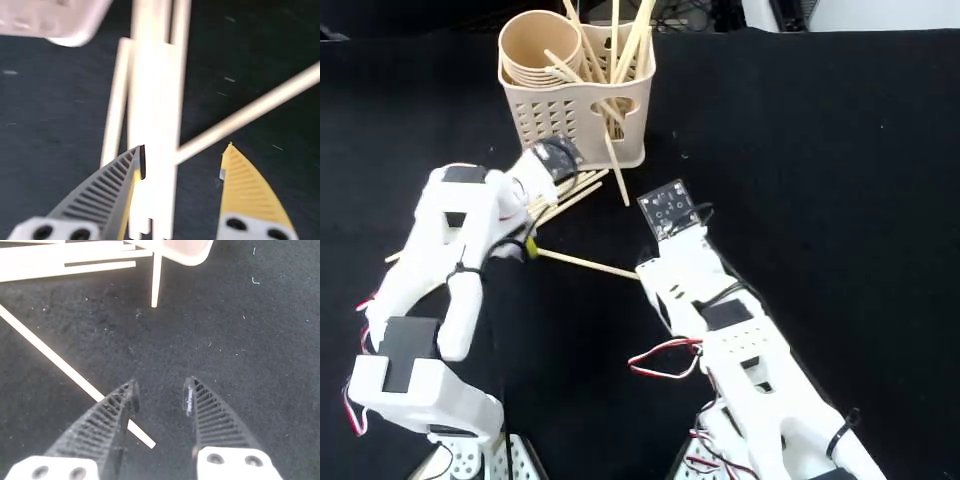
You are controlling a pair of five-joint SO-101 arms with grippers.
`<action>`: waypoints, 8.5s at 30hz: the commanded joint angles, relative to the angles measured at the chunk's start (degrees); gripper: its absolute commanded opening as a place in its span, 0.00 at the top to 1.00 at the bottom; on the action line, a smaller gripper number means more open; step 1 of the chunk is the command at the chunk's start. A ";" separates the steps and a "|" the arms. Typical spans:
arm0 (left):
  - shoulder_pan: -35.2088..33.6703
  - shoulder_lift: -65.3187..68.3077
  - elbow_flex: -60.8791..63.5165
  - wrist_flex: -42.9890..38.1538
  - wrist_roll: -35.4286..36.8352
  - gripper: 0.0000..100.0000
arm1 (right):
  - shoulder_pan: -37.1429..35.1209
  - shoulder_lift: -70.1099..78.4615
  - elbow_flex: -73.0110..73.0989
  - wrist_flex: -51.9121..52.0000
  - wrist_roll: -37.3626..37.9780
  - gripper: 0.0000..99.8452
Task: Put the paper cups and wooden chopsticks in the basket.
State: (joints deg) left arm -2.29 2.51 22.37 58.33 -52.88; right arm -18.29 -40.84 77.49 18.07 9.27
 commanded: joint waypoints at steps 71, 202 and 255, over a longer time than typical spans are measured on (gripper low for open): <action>-4.35 9.49 -0.84 -6.42 -1.85 0.78 | -0.62 -1.19 -0.13 -0.79 -0.44 0.84; -2.07 6.33 7.25 -2.20 -9.67 0.86 | -0.62 -1.27 -0.22 -0.79 -0.44 0.84; -7.43 -23.91 11.03 0.88 -2.20 0.97 | -0.62 -1.19 -0.22 -0.79 -0.44 0.84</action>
State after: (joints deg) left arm -9.67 -16.66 32.75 60.79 -55.43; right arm -18.20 -40.84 77.58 18.07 9.27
